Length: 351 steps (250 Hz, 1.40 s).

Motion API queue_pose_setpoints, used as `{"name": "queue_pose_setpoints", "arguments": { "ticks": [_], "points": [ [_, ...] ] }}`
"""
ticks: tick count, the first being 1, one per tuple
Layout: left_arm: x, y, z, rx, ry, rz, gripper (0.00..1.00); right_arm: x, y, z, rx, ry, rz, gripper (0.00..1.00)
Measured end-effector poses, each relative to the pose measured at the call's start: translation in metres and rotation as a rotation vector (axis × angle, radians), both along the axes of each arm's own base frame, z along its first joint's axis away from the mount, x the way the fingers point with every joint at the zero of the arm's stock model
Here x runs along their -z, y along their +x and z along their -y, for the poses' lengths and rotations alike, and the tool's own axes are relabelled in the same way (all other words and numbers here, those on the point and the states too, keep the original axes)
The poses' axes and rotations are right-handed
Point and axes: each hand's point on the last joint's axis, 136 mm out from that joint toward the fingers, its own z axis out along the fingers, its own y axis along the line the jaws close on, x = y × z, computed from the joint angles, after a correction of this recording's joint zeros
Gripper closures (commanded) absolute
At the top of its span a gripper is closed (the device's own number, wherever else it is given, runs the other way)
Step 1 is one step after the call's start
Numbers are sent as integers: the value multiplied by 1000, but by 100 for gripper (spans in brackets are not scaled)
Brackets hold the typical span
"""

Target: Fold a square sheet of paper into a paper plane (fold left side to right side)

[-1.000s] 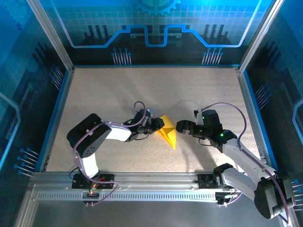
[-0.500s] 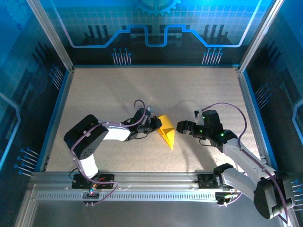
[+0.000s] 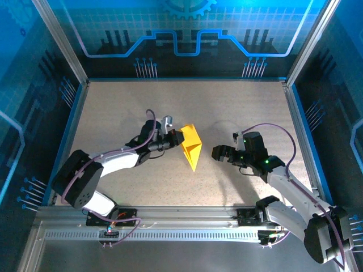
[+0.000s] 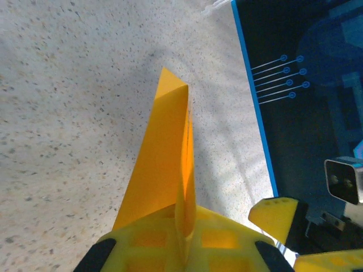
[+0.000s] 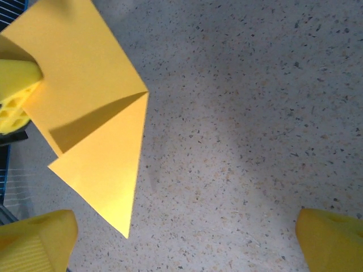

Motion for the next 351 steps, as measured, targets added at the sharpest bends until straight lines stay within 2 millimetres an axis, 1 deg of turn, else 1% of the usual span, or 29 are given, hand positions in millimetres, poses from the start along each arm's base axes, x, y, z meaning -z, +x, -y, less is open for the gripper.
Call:
{"name": "queue_pose_setpoints", "arguments": {
  "ticks": [36,76,104,140,208,231,263,278,296,351],
  "points": [
    [-12,-7,-20,52,-1,40,100,-8,1,-8,-32,44,18,1],
    [-28,-19,-29,137,-1,98,100,-18,3,-20,-80,106,43,1],
    [-35,-30,-27,211,-9,129,100,-23,3,-30,-131,154,55,1],
    [-37,-44,-21,298,-30,135,100,-28,1,-42,-193,194,68,1],
    [-48,-57,-13,392,-91,153,100,-35,-13,-68,-345,254,96,1],
    [-50,-60,-11,417,-107,159,100,-34,-20,-78,-399,265,94,1],
    [-51,-63,-10,442,-122,158,100,-26,-29,-91,-463,268,71,0],
    [-52,-65,-9,451,-126,158,100,-23,-31,-96,-483,268,61,3],
    [-52,-66,-9,455,-129,158,100,-24,-31,-102,-505,272,56,10],
    [-53,-68,-8,465,-134,156,100,-42,-25,-120,-566,307,90,30]
  ]
}}
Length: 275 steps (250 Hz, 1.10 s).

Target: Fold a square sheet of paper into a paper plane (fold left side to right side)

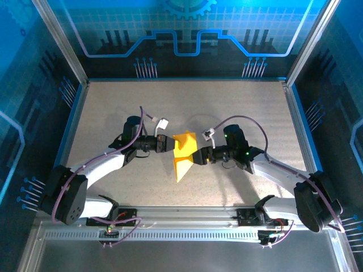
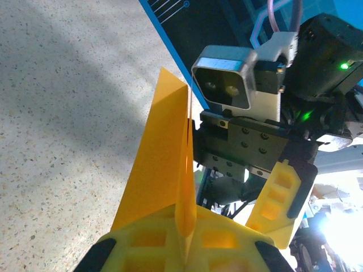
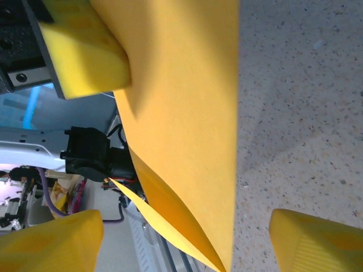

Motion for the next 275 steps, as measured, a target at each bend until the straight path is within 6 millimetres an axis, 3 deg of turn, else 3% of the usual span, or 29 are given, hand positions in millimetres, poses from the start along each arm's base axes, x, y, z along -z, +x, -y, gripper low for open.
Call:
{"name": "queue_pose_setpoints", "arguments": {
  "ticks": [71,155,229,275],
  "points": [
    [3,-2,-1,3,9,-13,100,-16,7,-6,-12,19,37,50],
    [10,-3,-1,8,27,-28,100,-32,15,-8,-18,-1,69,58],
    [12,-5,-1,11,30,-29,100,-25,28,-10,-5,-37,48,67],
    [14,-5,-2,15,36,-21,100,-20,31,-10,-3,-50,34,78]
  ]
}}
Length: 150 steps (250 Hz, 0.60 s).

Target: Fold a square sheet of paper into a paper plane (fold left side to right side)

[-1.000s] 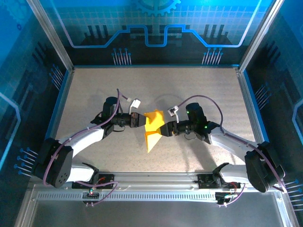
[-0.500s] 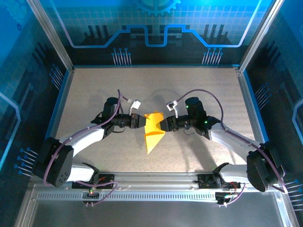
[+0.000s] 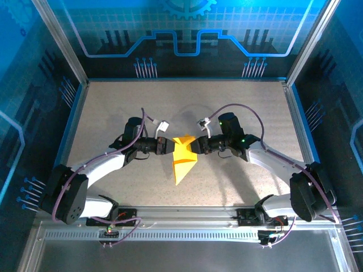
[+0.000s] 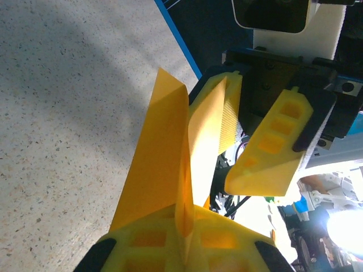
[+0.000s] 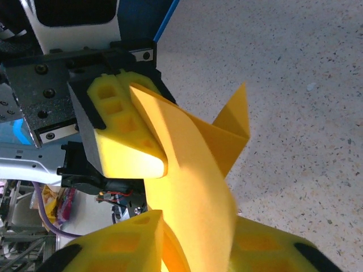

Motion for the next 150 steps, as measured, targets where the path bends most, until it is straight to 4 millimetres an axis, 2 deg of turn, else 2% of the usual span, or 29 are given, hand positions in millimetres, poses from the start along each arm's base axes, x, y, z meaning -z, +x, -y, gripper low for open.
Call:
{"name": "queue_pose_setpoints", "arguments": {
  "ticks": [49,79,98,129,150],
  "points": [
    [8,0,0,1,12,-27,100,4,3,3,14,-10,-11,92],
    [17,1,1,2,24,-47,86,8,4,2,14,-17,-22,96],
    [22,2,2,-2,33,-60,81,15,6,2,16,-29,-36,96],
    [39,5,2,-15,60,-94,64,34,11,1,27,-57,-73,96],
    [56,9,1,-39,94,-129,60,52,13,0,36,-79,-117,96]
  ]
}}
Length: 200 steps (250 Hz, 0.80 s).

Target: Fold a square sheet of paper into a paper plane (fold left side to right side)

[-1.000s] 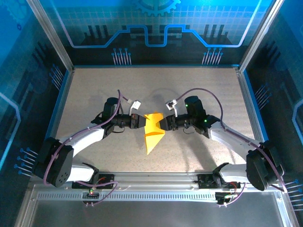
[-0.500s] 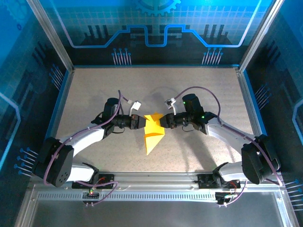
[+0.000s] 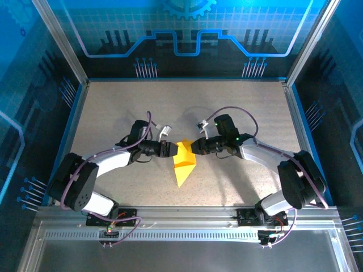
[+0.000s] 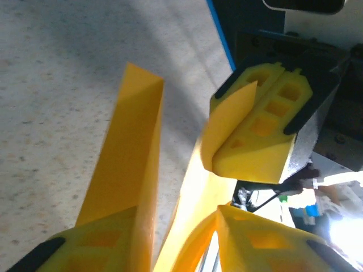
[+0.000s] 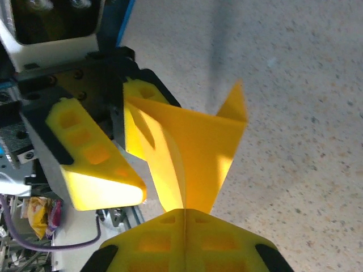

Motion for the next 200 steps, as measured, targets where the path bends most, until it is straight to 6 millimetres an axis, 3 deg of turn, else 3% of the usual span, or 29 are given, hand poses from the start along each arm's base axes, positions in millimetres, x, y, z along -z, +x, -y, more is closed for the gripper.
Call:
{"name": "queue_pose_setpoints", "arguments": {
  "ticks": [46,84,134,173,200],
  "points": [
    [37,5,-10,-62,114,-64,50,43,1,1,26,-56,-126,96],
    [48,6,-23,-113,214,-58,47,62,5,7,66,-78,-204,96],
    [17,-5,-35,-141,317,99,46,63,11,11,115,-73,-246,95],
    [-15,-40,-15,-59,385,268,46,64,12,12,153,-77,-287,95],
    [-21,-66,-2,-2,423,325,47,68,13,13,174,-83,-316,94]
  ]
}}
